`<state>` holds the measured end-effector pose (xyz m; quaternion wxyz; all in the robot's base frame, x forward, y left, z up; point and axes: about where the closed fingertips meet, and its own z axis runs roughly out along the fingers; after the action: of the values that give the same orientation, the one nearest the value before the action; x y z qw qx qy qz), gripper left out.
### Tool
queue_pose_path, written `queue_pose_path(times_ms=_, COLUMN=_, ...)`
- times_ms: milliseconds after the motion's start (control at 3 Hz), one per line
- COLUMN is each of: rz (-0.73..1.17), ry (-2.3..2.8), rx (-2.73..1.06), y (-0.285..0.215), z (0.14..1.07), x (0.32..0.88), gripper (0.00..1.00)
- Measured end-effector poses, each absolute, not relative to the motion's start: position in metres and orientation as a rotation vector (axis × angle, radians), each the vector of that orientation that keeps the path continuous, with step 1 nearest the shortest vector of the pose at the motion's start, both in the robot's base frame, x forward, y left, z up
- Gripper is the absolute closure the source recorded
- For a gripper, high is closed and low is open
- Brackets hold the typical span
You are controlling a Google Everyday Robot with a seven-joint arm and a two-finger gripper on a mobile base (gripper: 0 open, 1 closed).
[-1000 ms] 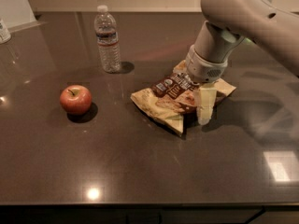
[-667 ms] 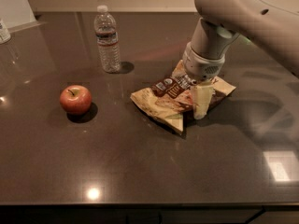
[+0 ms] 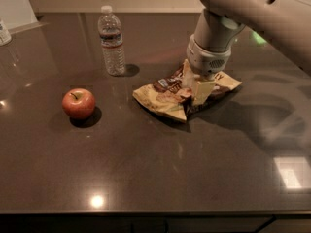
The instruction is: Move brown chip bag near water bottle
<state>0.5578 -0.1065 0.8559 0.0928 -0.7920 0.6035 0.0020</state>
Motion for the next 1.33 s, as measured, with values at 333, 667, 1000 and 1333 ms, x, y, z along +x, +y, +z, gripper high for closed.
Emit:
queue_pose_path(times_ms=333, rz=-0.028, ry=1.800, rx=-2.342, y=-0.106, z=0.863, x=0.563, gripper=0.93)
queue_pose_path(times_ms=667, rz=-0.065, ry=1.809, rx=-2.330, y=-0.105, z=0.869, x=0.570, gripper=1.00)
queue_pose_path(times_ms=1000, rz=-0.114, ry=1.822, rx=-2.300, y=-0.102, z=0.878, x=0.586, gripper=1.00)
queue_pose_path(times_ms=1333, rz=-0.151, ry=1.827, rx=-2.262, y=-0.097, z=0.886, x=0.605, gripper=1.00)
